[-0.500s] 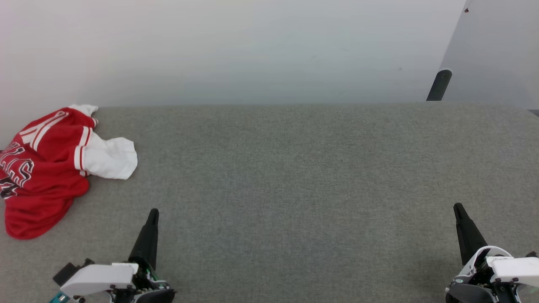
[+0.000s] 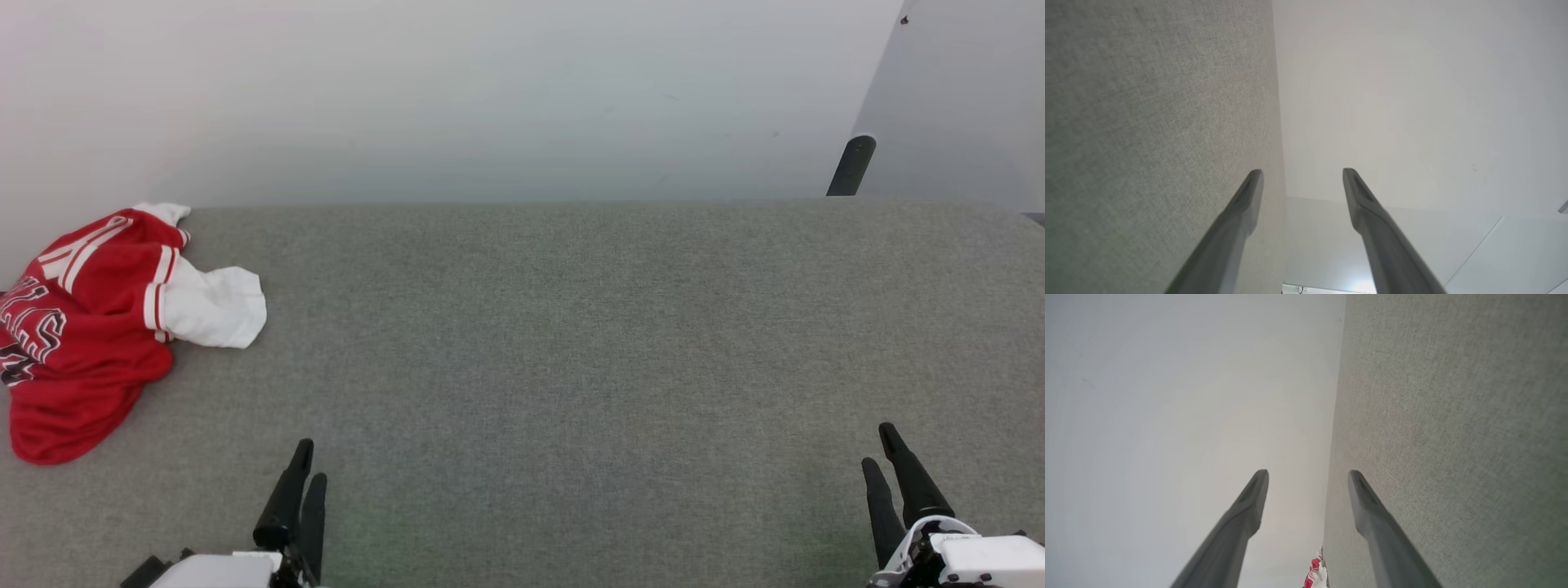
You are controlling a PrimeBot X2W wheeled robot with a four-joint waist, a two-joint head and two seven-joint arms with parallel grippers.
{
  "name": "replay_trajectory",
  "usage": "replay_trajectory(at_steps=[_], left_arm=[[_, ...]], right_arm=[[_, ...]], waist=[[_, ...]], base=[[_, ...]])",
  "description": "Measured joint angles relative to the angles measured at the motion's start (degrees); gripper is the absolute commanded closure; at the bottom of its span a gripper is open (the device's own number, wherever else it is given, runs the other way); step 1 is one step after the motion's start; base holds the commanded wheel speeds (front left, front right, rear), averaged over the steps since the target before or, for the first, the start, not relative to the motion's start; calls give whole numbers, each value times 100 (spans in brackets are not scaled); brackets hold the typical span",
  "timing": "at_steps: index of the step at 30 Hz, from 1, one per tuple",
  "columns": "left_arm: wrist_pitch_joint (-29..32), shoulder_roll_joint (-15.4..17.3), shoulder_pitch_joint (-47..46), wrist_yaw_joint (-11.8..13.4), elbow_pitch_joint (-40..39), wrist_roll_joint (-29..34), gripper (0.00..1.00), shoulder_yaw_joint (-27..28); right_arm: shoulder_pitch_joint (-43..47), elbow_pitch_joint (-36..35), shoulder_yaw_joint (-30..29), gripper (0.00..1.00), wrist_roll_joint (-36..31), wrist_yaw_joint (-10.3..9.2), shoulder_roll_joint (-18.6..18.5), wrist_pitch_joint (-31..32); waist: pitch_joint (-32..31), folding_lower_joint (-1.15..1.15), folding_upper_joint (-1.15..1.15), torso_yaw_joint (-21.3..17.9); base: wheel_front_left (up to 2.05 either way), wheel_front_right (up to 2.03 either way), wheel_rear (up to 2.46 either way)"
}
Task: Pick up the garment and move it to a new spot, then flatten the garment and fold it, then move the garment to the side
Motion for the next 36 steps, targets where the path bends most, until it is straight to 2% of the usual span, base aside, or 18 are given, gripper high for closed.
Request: replay_trajectory(at_steps=[11,19,28,36], left_arm=[[-198,12,54,49,-293,89,0,-123],[-383,99,137,101,-494,356,0,-211],[-670,277,219,164,-649,965,0,-369],[-902,428,285,249,-721,1794,0,-521]], right_arm=[[-2,-153,320,0,-130,0,-1,-282],[-63,-231,545,0,-509,1,-53,-482],[-92,-246,775,0,-1243,1,-100,-705],[-148,-220,876,0,-2276,1,-130,-833]], waist=[[-7,0,0,-1],[-22,0,0,2],[-45,0,0,6],[-68,0,0,9]], base=[[0,0,0],[0,0,0],[0,0,0],[0,0,0]])
